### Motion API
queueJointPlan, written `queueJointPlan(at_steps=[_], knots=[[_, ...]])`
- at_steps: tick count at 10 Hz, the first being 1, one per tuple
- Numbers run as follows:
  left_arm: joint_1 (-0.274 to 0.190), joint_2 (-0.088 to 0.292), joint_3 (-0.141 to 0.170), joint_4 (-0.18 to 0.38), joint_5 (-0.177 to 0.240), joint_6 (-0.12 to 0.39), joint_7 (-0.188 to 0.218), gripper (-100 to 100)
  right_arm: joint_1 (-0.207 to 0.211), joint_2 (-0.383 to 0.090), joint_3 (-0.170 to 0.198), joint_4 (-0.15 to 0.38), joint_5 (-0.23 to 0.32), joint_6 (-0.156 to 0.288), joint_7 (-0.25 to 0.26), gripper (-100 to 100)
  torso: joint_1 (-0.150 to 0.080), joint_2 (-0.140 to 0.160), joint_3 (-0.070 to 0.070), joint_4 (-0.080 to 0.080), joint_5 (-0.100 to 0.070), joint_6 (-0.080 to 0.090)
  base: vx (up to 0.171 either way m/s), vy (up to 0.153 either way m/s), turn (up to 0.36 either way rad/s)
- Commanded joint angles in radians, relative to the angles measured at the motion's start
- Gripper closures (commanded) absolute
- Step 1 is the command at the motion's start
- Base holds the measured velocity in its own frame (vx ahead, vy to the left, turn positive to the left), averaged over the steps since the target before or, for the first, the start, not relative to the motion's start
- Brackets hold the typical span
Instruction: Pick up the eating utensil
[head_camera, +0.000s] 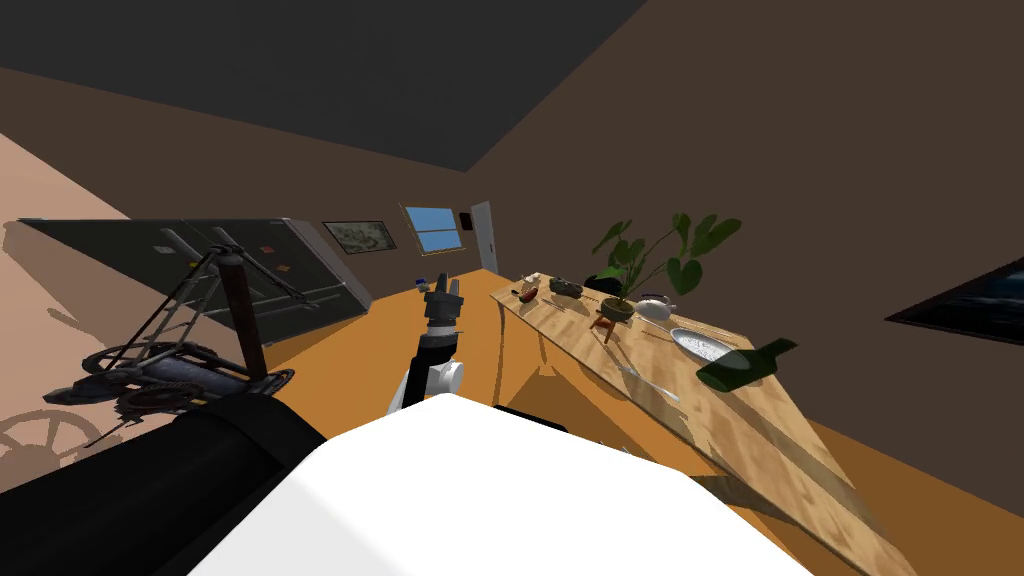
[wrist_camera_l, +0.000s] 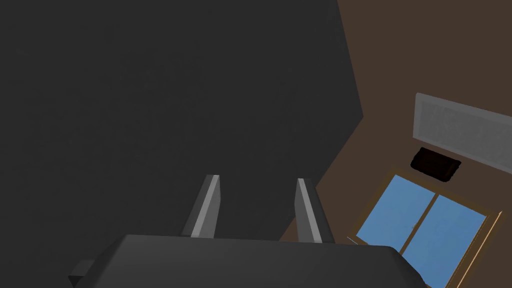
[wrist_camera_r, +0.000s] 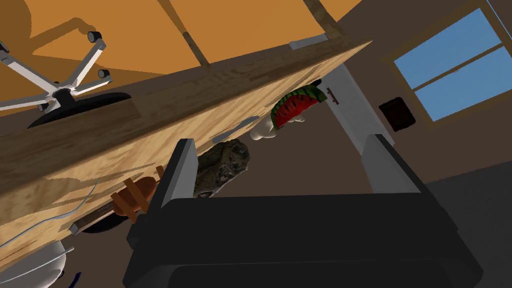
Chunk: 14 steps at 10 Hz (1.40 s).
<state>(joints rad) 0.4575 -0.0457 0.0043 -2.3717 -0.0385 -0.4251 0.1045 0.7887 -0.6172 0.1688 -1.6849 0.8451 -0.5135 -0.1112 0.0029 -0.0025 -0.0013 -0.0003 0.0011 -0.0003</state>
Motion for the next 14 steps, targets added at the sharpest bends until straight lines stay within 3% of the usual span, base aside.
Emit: queueJointPlan(at_steps=[1,2,3,5,6,8,9,12,14], knots=[[0.000,0.000,0.000,0.000,0.000,0.000,0.000,0,0.005,-0.019,0.005,0.015,0.035,0.010,0.003,-100,0.000,0.000,0.000,0.000,0.000,0.000,0.043,0.052,0.084],[0.000,0.000,0.000,0.000,0.000,0.000,0.000,0,0.011,-0.055,0.013,0.053,0.072,0.024,0.015,-100,0.000,0.001,0.000,0.000,0.000,0.001,0.056,0.066,0.137],[0.000,0.000,0.000,0.000,0.000,0.000,0.000,0,0.011,-0.055,0.013,0.053,0.083,0.024,0.015,-100,0.000,0.000,0.000,0.000,0.000,0.000,0.048,0.043,0.081],[0.000,0.000,0.000,0.000,0.000,0.000,0.000,0,0.019,-0.128,0.028,0.124,0.155,0.051,0.040,-100,-0.001,-0.001,0.000,0.000,0.000,0.000,0.071,0.052,0.245],[0.000,0.000,0.000,0.000,0.000,0.000,0.000,0,0.019,-0.128,0.028,0.124,0.173,0.051,0.040,-100,0.000,-0.002,-0.001,0.000,0.000,0.000,0.081,0.033,0.082],[0.000,0.000,0.000,0.000,0.000,0.000,0.000,0,0.023,-0.198,0.043,0.189,0.240,0.079,0.067,-100,-0.002,-0.003,-0.001,0.000,0.000,0.000,0.105,0.030,0.190],[0.000,0.000,0.000,0.000,0.000,0.000,0.000,0,0.023,-0.200,0.043,0.189,0.253,0.079,0.067,-100,-0.002,-0.004,-0.002,-0.001,0.000,0.000,0.081,0.022,0.146],[0.000,0.000,0.000,0.000,0.000,0.000,0.000,0,0.023,-0.298,0.060,0.273,0.353,0.120,0.108,-100,-0.003,-0.002,-0.001,0.000,0.000,0.000,0.094,0.016,0.263],[0.000,0.000,0.000,0.000,0.000,0.000,0.000,0,0.022,-0.341,0.065,0.298,0.381,0.133,0.121,-100,-0.002,-0.004,-0.002,-0.001,0.000,0.001,0.098,-0.002,0.096]])
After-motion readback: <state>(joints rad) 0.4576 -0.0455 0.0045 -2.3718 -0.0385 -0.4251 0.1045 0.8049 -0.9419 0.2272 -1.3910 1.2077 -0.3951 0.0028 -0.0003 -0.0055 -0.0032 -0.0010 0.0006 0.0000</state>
